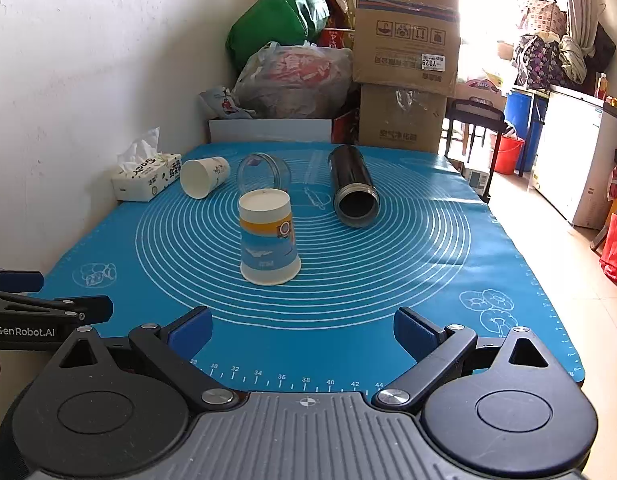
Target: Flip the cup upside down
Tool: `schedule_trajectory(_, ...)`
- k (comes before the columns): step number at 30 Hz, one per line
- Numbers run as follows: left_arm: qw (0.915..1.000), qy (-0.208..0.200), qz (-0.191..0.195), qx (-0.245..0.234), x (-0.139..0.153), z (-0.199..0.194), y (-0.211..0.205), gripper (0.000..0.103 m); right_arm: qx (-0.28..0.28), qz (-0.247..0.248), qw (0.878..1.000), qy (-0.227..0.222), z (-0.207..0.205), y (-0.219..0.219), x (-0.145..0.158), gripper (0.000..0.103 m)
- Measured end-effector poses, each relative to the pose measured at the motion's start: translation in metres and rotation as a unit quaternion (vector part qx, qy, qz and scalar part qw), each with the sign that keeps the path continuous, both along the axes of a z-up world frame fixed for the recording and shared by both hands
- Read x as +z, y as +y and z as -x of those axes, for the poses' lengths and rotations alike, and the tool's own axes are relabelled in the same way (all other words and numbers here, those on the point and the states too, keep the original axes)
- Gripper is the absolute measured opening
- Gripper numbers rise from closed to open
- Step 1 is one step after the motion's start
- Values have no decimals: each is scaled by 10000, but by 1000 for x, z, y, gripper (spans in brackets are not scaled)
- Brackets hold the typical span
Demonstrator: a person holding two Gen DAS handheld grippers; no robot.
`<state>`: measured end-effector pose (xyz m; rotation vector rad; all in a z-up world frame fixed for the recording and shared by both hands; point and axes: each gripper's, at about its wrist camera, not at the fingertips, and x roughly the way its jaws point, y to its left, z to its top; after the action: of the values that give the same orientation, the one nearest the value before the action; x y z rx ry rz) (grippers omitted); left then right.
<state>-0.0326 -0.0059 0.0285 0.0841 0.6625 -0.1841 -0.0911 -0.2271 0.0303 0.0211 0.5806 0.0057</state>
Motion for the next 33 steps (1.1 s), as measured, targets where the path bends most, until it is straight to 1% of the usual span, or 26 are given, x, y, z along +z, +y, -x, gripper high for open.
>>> schedule_trajectory(33, 10000, 34, -17, 16, -2, -2, 1, 96, -12, -21, 10000, 28, -2, -3, -3, 99)
